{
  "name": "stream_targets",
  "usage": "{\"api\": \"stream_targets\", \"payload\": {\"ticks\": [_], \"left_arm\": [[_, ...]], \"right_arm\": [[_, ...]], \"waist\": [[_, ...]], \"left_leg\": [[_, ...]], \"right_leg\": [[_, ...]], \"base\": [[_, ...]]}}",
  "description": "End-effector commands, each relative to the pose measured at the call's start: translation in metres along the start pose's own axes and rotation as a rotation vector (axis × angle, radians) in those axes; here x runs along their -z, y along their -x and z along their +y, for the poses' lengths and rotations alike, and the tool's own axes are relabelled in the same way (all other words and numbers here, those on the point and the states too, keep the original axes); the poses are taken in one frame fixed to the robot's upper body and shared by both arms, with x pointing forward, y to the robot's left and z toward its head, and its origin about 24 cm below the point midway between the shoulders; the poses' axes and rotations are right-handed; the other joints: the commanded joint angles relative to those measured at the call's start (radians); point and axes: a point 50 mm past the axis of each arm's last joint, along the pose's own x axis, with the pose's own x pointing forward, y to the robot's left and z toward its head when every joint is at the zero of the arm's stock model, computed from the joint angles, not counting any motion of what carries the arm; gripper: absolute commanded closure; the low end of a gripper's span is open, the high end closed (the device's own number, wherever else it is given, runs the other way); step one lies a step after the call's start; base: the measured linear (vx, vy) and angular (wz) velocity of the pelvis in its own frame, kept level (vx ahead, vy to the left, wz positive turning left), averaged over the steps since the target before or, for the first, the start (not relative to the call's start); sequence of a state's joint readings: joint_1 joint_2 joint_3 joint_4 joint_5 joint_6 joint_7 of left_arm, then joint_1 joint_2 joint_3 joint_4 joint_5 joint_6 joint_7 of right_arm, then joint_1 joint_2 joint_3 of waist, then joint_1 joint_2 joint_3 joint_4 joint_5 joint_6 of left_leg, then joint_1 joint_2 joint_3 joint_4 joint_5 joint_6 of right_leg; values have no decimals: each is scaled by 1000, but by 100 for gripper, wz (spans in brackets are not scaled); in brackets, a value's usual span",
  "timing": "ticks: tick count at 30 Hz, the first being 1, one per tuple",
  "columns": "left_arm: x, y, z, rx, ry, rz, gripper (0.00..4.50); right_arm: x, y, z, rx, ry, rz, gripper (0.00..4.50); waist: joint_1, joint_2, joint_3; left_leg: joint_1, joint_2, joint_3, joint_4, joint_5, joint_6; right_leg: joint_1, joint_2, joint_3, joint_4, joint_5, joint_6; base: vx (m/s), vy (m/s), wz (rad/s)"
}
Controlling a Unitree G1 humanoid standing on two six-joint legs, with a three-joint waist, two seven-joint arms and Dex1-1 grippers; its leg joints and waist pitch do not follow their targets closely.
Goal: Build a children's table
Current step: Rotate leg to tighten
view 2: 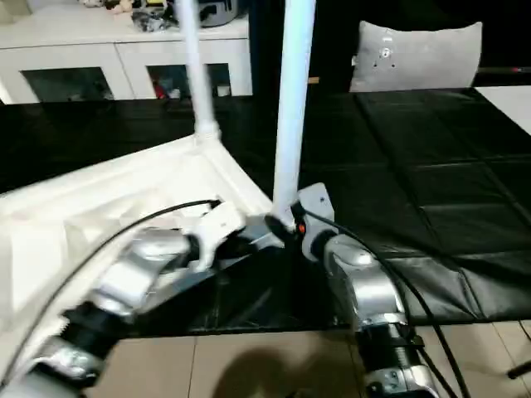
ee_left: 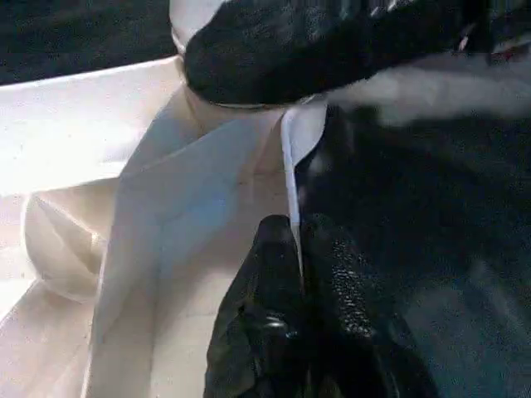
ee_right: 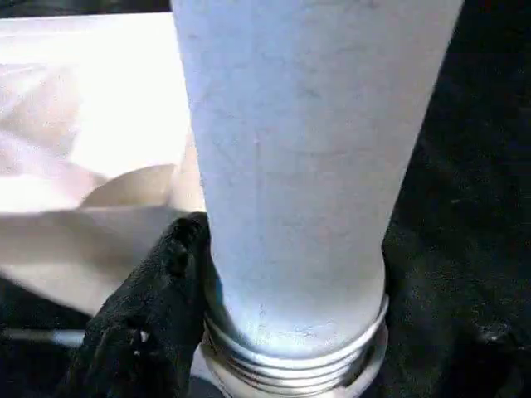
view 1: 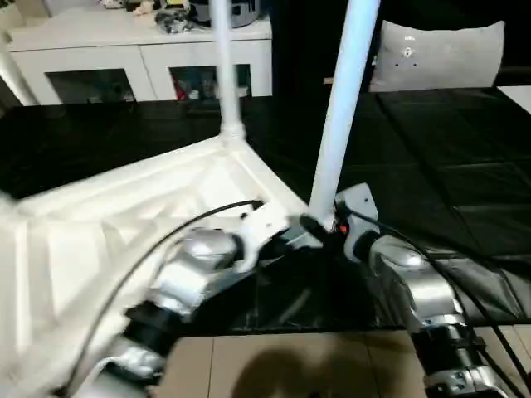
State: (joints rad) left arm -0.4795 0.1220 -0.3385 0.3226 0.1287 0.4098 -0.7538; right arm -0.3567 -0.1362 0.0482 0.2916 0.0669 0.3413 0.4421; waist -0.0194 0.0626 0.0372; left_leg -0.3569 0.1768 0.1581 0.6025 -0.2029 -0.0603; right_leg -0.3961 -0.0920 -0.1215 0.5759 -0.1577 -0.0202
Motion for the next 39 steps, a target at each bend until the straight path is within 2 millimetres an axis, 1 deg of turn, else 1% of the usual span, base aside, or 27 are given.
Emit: {"api": "stream_targets", "payload": {"ticks": [1, 2, 3, 5, 6, 7, 8, 9, 10, 12, 15, 17, 18, 19, 22, 23, 24, 25, 26, 29, 31, 32, 34, 35, 37, 38, 39], "left_arm": [[-32, -18, -21, 77, -65, -86, 450], [-33, -19, -21, 68, -63, -84, 450], [-33, -19, -21, 64, -61, -83, 450], [-25, -15, -14, 45, -85, -51, 450], [-22, -13, -12, 42, -95, -39, 450], [-20, -11, -10, 41, -104, -33, 450], [-20, -11, -10, 41, -104, -33, 450], [-17, -9, -8, 45, -123, -27, 450], [-11, -6, -3, 41, -148, -10, 450], [-8, -4, -1, 38, -159, 1, 450], [2, 7, 5, 86, -179, 16, 450], [9, 13, 7, 133, -203, 27, 450], [12, 17, 8, 154, -208, 38, 450], [14, 19, 9, 168, -210, 46, 450], [22, 31, 11, 273, -271, 56, 450], [24, 35, 12, 304, -286, 61, 450], [24, 35, 12, 304, -286, 61, 450], [28, 41, 13, 355, -323, 71, 450], [28, 41, 13, 355, -323, 71, 450], [33, 52, 15, 456, -376, 94, 450], [33, 58, 13, 536, -393, 92, 450], [33, 58, 13, 537, -393, 92, 450], [31, 60, 12, 583, -400, 79, 450], [30, 60, 11, 598, -405, 73, 450], [29, 59, 10, 615, -418, 66, 450], [28, 58, 9, 623, -428, 64, 450], [27, 57, 8, 628, -432, 63, 450]], "right_arm": [[11, -13, 32, -99, -96, 33, 113], [9, -13, 33, -93, -110, 24, 113], [9, -14, 33, -91, -113, 20, 113], [7, -8, 26, -96, -83, -6, 77], [6, -5, 23, -101, -70, -21, 77], [5, -3, 20, -106, -64, -27, 69], [5, -3, 20, -106, -64, -27, 65], [5, 0, 16, -116, -45, -34, 48], [3, 6, 11, -143, -25, -51, 38], [2, 9, 8, -163, -22, -60, 30], [-3, 27, -5, -264, 74, -75, 4], [-5, 36, -12, -331, 106, -63, 4], [-5, 40, -15, -355, 116, -54, 4], [-6, 43, -17, -371, 123, -48, 4], [-9, 55, -27, -461, 176, -9, 4], [-10, 58, -28, -486, 199, 4, 4], [-10, 58, -28, -486, 199, 5, 4], [-11, 62, -30, -543, 240, 29, 4], [-11, 62, -30, -543, 240, 29, 4], [-11, 69, -26, -665, 287, 64, 4], [-11, 71, -21, -742, 313, 82, 4], [-10, 71, -21, -744, 313, 83, 4], [-9, 71, -16, -800, 319, 99, 30], [-8, 70, -14, -818, 319, 104, 30], [-7, 68, -9, -842, 319, 102, 50], [-6, 67, -6, -857, 321, 98, 50], [-6, 66, -4, -865, 321, 97, 62]], "waist": [[3, -16, -49], [6, -10, -50], [6, -10, -50], [6, -11, -50], [7, -12, -51], [11, -12, -53], [13, -13, -54], [15, -12, -53], [19, -12, -55], [25, -13, -56], [36, -13, -57], [41, -11, -57], [42, -7, -57], [44, -9, -56], [50, -8, -56], [53, -11, -57], [56, -10, -57], [56, -13, -56], [59, -12, -57], [62, -13, -55], [65, -10, -55], [66, -10, -56], [71, -10, -56], [74, -9, -56], [84, -9, -59], [86, -10, -59], [87, -10, -59]], "left_leg": [[-8, 30, -16, -72, -281, 67], [-7, 33, -17, -73, -287, 67], [-7, 33, -17, -73, -287, 67], [-10, 36, -19, -77, -295, 69], [-11, 36, -19, -77, -295, 71], [-11, 37, -18, -76, -285, 75], [-15, 38, -18, -76, -267, 81], [-17, 38, -18, -77, -261, 84], [-16, 38, -17, -76, -251, 87], [-17, 40, -16, -75, -235, 96], [-17, 41, -15, -73, -214, 106], [-17, 43, -14, -74, -212, 118], [-16, 44, -15, -74, -212, 117], [-15, 45, -14, -75, -214, 115], [-12, 47, -15, -76, -224, 111], [-12, 49, -14, -76, -218, 109], [-12, 48, -14, -75, -214, 109], [-13, 47, -12, -75, -212, 110], [-12, 47, -13, -74, -213, 110], [-12, 48, -11, -75, -222, 110], [-9, 53, -12, -78, -228, 105], [-9, 54, -12, -78, -227, 105], [-7, 55, -11, -78, -222, 102], [-7, 56, -10, -77, -220, 102], [-5, 57, -9, -77, -203, 99], [-7, 56, -8, -76, -200, 98], [-8, 55, -9, -76, -199, 98]], "right_leg": [[44, -57, 38, -109, -551, -61], [42, -57, 38, -107, -536, -66], [42, -57, 38, -107, -536, -66], [45, -58, 41, -104, -500, -80], [46, -59, 41, -103, -496, -80], [47, -61, 44, -101, -476, -85], [50, -62, 46, -96, -451, -95], [50, -62, 46, -96, -446, -97], [50, -62, 47, -94, -431, -101], [53, -62, 49, -90, -400, -111], [57, -61, 49, -85, -366, -124], [56, -62, 51, -83, -356, -132], [56, -62, 51, -82, -352, -135], [55, -62, 51, -82, -350, -140], [55, -62, 52, -82, -360, -143], [55, -63, 54, -79, -344, -150], [55, -63, 54, -77, -337, -154], [55, -63, 54, -77, -332, -160], [56, -64, 53, -76, -336, -159], [56, -64, 54, -77, -362, -153], [53, -64, 55, -75, -367, -154], [53, -64, 56, -74, -361, -158], [52, -65, 57, -72, -344, -170], [52, -65, 57, -71, -339, -173], [52, -64, 59, -65, -302, -188], [52, -65, 59, -64, -294, -190], [54, -66, 59, -65, -296, -189]], "base": [[0, 0, 0], [0, 0, 0], [0, 0, 0], [0, 0, 0], [0, 0, 0], [0, 0, 0], [0, 0, 0], [0, 0, 0], [0, 0, 0], [0, 0, 0], [0, 0, 0], [0, 0, 0], [0, 0, 0], [0, 0, 0], [0, 0, 0], [0, 0, 0], [0, 0, 0], [0, 0, 0], [0, 0, 0], [0, 0, 0], [0, 0, 0], [0, 0, 0], [0, 0, 0], [0, 0, 0], [0, 0, 0], [0, 0, 0], [0, 0, 0]]}}
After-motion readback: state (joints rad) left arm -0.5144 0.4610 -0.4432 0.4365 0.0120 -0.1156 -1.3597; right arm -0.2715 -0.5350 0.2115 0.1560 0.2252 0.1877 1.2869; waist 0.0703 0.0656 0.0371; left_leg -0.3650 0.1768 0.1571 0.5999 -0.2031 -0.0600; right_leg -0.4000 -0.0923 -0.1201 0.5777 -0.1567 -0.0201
